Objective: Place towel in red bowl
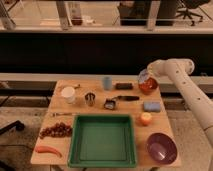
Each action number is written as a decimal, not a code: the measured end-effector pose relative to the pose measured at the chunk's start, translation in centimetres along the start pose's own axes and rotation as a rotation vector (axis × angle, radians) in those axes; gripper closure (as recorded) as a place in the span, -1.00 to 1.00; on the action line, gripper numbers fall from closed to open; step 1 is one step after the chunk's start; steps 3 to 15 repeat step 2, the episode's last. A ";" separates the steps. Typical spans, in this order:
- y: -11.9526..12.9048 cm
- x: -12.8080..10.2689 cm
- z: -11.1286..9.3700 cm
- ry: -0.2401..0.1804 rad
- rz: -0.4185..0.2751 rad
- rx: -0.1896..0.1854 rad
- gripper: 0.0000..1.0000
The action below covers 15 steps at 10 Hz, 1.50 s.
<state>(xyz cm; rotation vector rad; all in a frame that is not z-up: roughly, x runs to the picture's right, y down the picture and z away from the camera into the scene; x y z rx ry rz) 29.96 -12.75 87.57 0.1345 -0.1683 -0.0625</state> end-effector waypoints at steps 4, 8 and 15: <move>0.1 0.7 -0.1 0.016 0.012 -0.020 0.82; 0.1 0.7 -0.1 0.016 0.012 -0.020 0.82; 0.1 0.7 -0.1 0.016 0.012 -0.020 0.82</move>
